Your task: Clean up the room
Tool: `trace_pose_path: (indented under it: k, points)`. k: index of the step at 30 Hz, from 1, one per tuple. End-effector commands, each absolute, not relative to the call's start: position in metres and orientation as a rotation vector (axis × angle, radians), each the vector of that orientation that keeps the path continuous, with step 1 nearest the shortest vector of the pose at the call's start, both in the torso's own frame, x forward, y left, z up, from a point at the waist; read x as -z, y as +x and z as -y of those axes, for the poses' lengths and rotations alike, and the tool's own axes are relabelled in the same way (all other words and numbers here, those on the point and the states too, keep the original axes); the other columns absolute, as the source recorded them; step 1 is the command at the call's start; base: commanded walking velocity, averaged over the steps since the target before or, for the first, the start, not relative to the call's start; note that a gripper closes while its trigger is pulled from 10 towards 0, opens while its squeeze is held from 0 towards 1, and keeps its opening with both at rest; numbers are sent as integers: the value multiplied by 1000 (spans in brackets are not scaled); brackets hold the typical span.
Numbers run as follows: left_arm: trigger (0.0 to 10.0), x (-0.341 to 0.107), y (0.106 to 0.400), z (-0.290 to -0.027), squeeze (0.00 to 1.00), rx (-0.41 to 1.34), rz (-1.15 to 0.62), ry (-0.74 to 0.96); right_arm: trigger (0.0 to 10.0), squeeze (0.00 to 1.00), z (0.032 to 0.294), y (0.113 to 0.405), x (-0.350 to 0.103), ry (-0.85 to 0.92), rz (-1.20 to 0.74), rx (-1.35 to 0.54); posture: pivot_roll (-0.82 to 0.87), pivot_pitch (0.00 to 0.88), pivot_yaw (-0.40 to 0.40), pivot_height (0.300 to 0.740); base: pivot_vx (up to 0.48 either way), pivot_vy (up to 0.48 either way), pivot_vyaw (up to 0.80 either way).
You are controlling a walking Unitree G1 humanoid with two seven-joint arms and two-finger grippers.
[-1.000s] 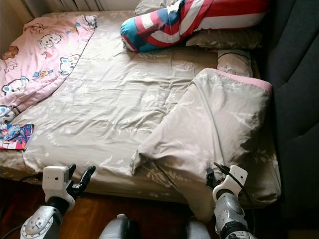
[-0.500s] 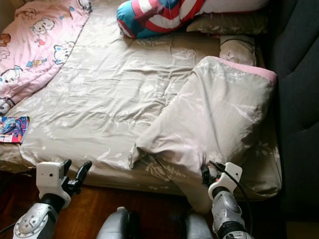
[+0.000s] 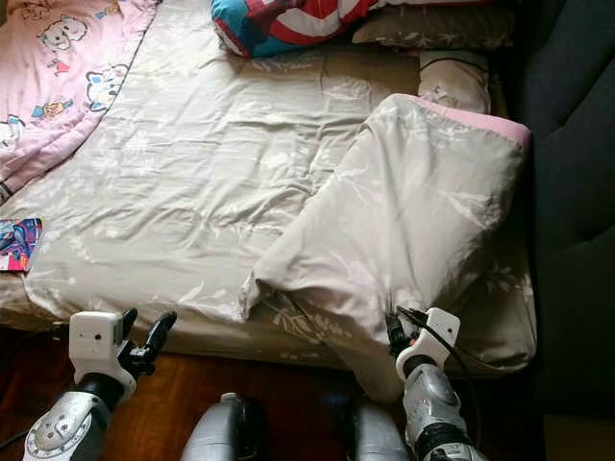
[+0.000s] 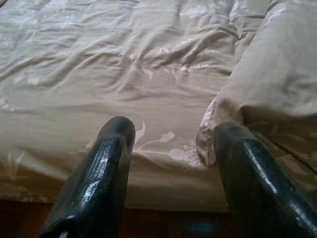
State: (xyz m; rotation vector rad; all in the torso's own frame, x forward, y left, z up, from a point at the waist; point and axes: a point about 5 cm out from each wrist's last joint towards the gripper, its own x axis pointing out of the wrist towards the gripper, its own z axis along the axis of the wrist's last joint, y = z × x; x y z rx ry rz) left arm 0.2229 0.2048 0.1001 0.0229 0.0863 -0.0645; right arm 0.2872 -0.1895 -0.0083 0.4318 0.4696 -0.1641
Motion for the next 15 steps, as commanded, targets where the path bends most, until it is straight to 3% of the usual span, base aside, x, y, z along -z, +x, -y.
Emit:
trace_pose_path:
  k: [1, 15]
  points:
    - [10000, -93, 219, -208, 0, 54, -133, 27, 0, 0, 171, 265, 33, 446, -610, 141, 114, 377, 119, 675, 0, 0, 0]
    - [10000, -91, 238, -202, 0, 72, -113, 14, 0, 0, 176, 271, 27, 393, -601, 159, 77, 308, 105, 675, 0, 0, 0]
